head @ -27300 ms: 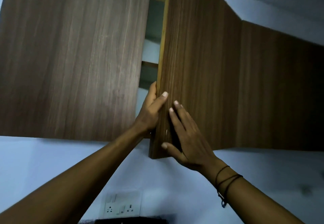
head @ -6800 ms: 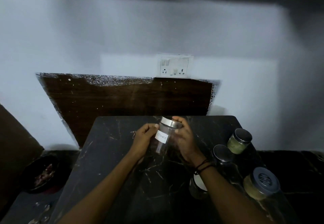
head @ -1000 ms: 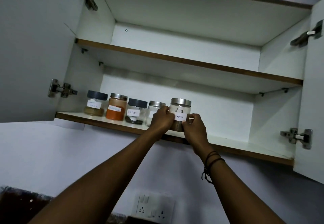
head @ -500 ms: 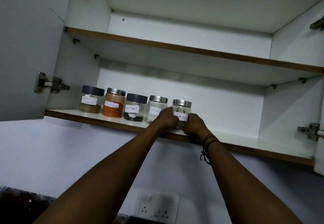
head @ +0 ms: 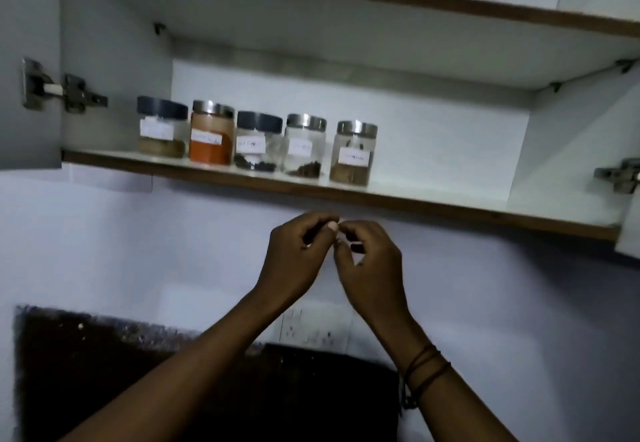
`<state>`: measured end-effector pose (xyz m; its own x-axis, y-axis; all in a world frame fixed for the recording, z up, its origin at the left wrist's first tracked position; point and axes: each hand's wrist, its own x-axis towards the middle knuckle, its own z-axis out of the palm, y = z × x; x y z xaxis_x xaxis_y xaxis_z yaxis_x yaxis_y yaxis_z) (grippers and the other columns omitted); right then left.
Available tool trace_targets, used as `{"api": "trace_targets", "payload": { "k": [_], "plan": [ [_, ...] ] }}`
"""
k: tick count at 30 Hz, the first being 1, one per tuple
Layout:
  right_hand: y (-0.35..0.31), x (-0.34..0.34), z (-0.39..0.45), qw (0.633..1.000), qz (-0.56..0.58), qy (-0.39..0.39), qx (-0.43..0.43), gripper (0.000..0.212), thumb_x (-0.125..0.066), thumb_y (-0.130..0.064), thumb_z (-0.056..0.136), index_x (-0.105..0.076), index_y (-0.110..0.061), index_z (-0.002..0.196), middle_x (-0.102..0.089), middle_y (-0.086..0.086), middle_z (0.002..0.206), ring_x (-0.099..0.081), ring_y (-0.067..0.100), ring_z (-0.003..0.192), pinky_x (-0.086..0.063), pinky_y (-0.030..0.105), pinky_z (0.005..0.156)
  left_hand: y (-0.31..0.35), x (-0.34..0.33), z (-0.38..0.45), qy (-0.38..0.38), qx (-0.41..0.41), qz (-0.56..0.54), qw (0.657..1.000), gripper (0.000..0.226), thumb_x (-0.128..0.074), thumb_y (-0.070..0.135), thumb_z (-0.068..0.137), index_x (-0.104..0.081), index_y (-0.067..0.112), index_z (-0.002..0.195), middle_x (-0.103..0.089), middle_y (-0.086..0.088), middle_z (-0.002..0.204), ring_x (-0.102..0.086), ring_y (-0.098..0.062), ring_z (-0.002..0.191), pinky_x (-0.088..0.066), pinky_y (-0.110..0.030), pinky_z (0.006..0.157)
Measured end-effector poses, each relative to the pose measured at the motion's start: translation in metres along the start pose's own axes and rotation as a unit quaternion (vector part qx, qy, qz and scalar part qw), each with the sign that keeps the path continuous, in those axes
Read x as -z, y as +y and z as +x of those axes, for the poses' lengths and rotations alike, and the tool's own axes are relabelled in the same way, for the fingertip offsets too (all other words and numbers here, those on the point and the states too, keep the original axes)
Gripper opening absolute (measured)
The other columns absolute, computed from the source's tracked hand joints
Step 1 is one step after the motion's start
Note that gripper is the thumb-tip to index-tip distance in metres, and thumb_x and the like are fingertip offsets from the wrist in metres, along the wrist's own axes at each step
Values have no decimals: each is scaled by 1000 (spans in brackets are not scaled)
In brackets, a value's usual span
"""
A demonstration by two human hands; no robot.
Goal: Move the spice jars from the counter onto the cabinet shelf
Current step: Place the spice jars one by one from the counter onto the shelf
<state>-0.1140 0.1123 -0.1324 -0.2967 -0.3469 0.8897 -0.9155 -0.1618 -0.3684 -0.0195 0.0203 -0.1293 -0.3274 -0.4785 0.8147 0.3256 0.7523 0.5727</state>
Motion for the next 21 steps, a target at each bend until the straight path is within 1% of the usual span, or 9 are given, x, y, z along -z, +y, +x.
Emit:
{"api": "trace_targets", "payload": {
  "k": [2,5,8,10,13,16,18,20,21],
  "plan": [
    [13,-14,-37,996,-3,-50,-67,21,-63,-19,92,-69,-17,113,-64,-7,109,-60,7,99,-51,21,85,-29,-3,-31,-32,66,8,997,23,-59,22,95,-73,22,113,-74,13,105,-66,6,97,-49,-4,81],
    [40,-39,-106,976,2,-105,-188,22,-62,-19,92,-67,-17,113,-64,-3,113,-60,13,104,-52,29,90,-80,-8,-91,-90,162,32,982,22,-58,20,95,-74,19,111,-74,10,105,-67,5,94,-48,-5,79],
    [64,-62,-180,951,-26,-169,-258,18,-59,-22,92,-68,-15,107,-64,4,110,-62,20,104,-50,34,94,-126,-9,-159,-162,205,83,962,22,-56,20,96,-74,20,109,-74,9,105,-67,2,97,-49,-10,84],
    [76,-77,-234,930,-55,-214,-295,19,-58,-23,91,-68,-15,106,-64,6,110,-61,22,104,-50,35,93,-154,-10,-205,-207,238,108,943,20,-57,20,96,-75,19,104,-75,6,102,-68,-3,95,-50,-18,84],
    [85,-93,-307,904,-81,-259,-330,19,-57,-18,90,-67,-12,105,-63,9,110,-60,25,104,-49,37,92,-185,-12,-268,-275,296,128,906,19,-55,19,96,-74,18,99,-75,3,98,-68,-9,90,-52,-27,80],
    [88,-101,-361,875,-104,-298,-366,20,-58,-18,86,-65,-12,104,-60,10,112,-57,28,106,-47,39,94,-204,-14,-317,-319,319,152,879,21,-52,17,95,-71,19,102,-73,2,102,-64,-7,91,-48,-21,78],
    [86,-100,-388,859,-134,-327,-371,33,-59,-23,84,-62,-14,116,-57,9,122,-53,27,114,-45,38,100,-210,-15,-343,-340,341,149,864,24,-49,19,96,-69,19,110,-71,-2,112,-65,-10,99,-51,-21,83],
    [85,-99,-410,851,-152,-357,-353,48,-59,-26,84,-54,-15,131,-48,9,138,-44,28,129,-40,39,109,-214,-16,-365,-348,363,149,851,30,-47,20,98,-64,16,123,-68,-5,123,-64,-17,111,-51,-31,95],
    [85,-99,-418,848,-159,-375,-339,53,-58,-27,85,-48,-16,136,-40,10,145,-37,30,137,-37,40,113,-215,-17,-373,-350,374,150,846,34,-46,20,99,-58,14,131,-64,-6,130,-61,-19,117,-48,-33,101]
  ]
}}
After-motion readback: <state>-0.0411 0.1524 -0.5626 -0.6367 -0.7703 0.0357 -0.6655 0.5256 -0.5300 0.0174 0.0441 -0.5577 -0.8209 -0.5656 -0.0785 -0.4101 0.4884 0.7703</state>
